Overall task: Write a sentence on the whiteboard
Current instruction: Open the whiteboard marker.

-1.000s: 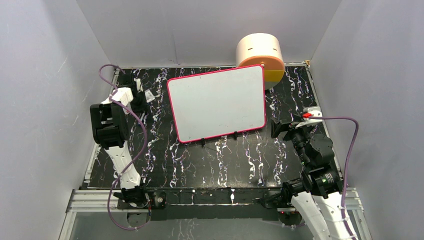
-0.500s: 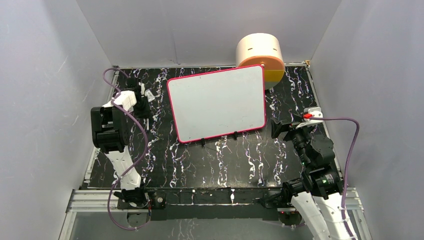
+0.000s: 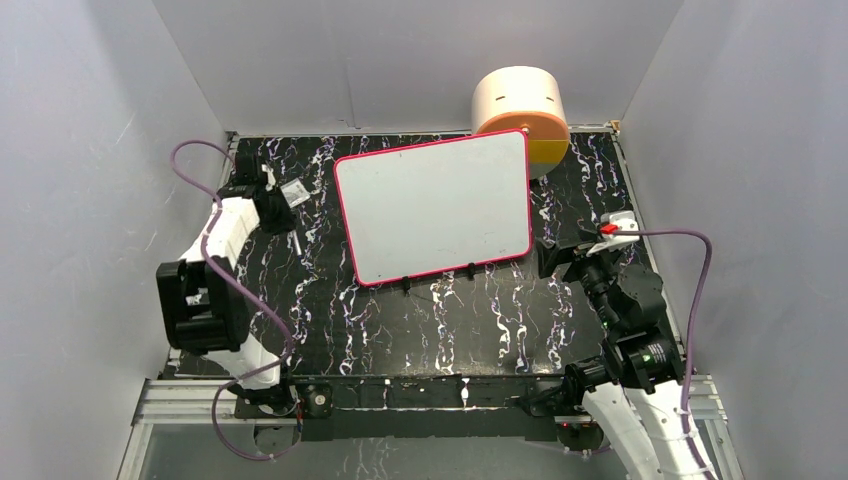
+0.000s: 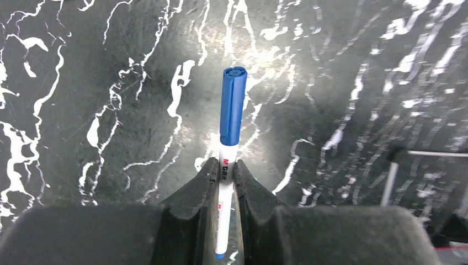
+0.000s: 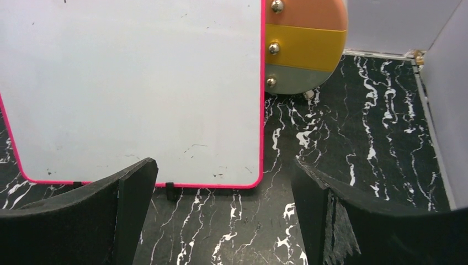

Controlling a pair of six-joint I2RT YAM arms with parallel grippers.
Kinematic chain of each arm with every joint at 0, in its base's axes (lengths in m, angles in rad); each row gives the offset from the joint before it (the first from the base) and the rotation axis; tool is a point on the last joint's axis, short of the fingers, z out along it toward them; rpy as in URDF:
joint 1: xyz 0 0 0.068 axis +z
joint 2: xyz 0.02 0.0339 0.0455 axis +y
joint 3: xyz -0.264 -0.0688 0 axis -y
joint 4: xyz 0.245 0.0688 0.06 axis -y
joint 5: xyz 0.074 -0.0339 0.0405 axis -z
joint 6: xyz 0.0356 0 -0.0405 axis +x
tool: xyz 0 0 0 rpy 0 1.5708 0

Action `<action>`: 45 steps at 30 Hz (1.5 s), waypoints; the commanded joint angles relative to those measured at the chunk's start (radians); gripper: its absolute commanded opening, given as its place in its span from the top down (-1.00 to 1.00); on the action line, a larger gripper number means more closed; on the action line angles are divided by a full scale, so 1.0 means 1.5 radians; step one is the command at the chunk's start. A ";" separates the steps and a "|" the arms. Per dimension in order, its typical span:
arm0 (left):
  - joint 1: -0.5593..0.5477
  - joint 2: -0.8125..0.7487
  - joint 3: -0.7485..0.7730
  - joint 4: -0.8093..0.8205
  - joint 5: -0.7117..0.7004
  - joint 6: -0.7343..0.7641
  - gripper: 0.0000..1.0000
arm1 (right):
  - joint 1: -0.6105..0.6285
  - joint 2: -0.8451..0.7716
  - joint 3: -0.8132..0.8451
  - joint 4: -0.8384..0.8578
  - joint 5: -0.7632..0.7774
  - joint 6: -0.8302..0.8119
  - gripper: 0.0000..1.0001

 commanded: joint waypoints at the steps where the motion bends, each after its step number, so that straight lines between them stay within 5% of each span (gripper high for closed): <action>1: 0.001 -0.096 -0.036 0.032 0.053 -0.087 1.00 | 0.004 0.022 0.023 0.013 -0.046 0.018 -0.97; 13: 0.000 -0.289 -0.078 0.072 0.178 -0.219 1.00 | 0.004 0.159 0.108 -0.040 -0.195 0.022 -0.97; 22: -0.044 -0.370 -0.091 0.089 0.259 -0.293 1.00 | 0.006 0.263 0.121 0.065 -0.320 0.076 -0.97; 45: -0.429 -0.418 -0.173 0.299 -0.063 -0.558 1.00 | 0.210 0.371 0.051 0.449 -0.134 0.298 -0.97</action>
